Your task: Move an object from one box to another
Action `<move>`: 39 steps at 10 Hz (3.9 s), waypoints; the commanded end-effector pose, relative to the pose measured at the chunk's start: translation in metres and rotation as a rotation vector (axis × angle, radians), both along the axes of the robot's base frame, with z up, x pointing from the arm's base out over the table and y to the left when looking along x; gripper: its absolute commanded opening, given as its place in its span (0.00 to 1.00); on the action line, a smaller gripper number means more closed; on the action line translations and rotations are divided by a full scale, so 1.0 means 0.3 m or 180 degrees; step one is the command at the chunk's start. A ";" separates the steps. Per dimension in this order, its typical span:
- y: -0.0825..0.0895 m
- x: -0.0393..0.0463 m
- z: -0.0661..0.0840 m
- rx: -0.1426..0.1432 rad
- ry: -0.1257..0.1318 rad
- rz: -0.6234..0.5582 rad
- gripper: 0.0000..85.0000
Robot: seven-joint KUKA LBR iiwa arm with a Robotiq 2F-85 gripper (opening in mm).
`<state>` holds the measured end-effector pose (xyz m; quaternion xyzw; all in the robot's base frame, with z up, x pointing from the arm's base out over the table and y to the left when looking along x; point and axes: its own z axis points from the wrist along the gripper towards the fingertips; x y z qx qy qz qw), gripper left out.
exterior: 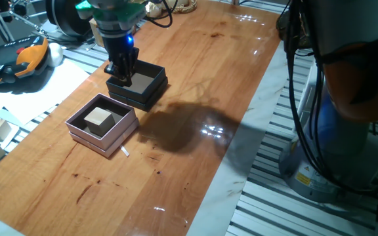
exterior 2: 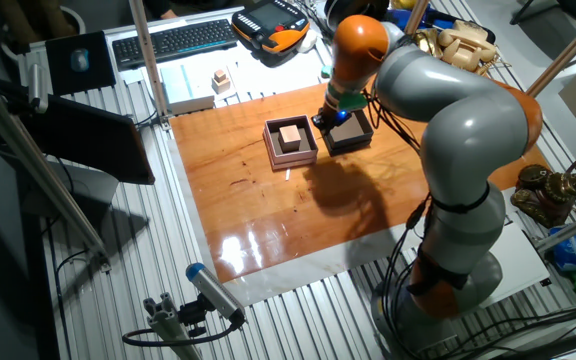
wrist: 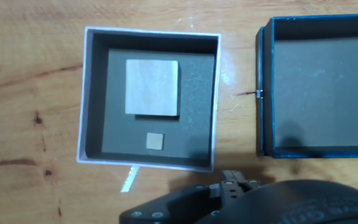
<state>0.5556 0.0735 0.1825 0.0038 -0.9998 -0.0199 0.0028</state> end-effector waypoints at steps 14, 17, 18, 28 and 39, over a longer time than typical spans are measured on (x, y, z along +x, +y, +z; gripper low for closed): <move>-0.004 0.003 -0.005 -0.0034 -0.0031 -0.0072 0.00; -0.004 0.003 -0.005 -0.0136 -0.0016 0.0056 0.00; -0.004 0.003 -0.005 -0.0112 -0.0090 0.0108 0.00; 0.057 0.064 -0.032 -0.0155 -0.0229 -0.0016 0.00; 0.248 0.203 -0.172 -0.0119 -0.0220 -0.0241 0.00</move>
